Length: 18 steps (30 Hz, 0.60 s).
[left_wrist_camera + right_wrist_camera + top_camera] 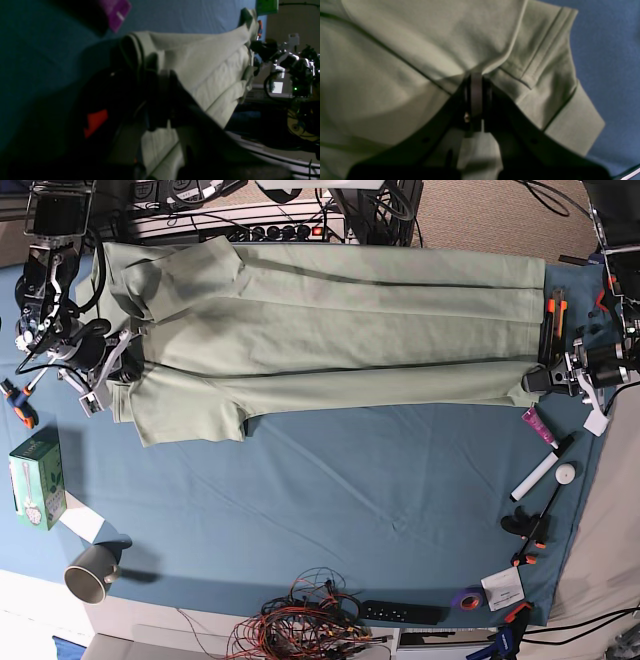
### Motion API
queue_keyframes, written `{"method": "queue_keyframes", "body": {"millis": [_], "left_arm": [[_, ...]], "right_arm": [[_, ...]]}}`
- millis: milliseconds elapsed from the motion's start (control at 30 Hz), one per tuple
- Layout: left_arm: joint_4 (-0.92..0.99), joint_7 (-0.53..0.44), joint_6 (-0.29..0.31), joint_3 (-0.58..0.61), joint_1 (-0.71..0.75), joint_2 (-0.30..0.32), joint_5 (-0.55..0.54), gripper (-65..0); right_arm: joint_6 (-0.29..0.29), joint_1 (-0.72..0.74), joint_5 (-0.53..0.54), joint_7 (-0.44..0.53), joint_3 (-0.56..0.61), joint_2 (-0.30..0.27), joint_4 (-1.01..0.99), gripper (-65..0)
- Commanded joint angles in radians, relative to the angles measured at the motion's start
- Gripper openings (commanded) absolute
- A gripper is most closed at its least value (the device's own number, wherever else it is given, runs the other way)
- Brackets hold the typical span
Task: Fold the T-shirt properly
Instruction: 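Fold the held side edge over the shirt body with both grippers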
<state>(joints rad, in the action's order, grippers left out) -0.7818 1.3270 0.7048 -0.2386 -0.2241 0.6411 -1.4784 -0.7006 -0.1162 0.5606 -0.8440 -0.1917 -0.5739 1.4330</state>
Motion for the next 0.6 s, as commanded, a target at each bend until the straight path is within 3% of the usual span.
{"method": "queue_keyframes", "body": {"millis": [0, 100, 300, 567], "left_arm": [[-0.009, 0.009, -0.007, -0.006, -0.006, 0.025, -0.005, -65.0], [-0.009, 0.01, -0.007, -0.006, -0.006, 0.027, -0.005, -65.0], [-0.009, 0.011, -0.007, -0.006, -0.006, 0.039, -0.005, -65.0], [-0.028, 0.012, -0.007, -0.006, -0.005, 0.042, -0.005, -65.0]], "right_arm": [[0.002, 0.001, 0.0, -0.002, -0.011, -0.025, 0.013, -65.0], [0.002, -0.003, 0.013, -0.026, -0.011, -0.025, 0.014, -65.0], [0.002, -0.003, 0.148, -0.12, -0.013, -0.04, 0.014, -65.0], [0.002, -0.006, 0.158, -0.127, -0.02, -0.055, 0.05, -65.0]]}}
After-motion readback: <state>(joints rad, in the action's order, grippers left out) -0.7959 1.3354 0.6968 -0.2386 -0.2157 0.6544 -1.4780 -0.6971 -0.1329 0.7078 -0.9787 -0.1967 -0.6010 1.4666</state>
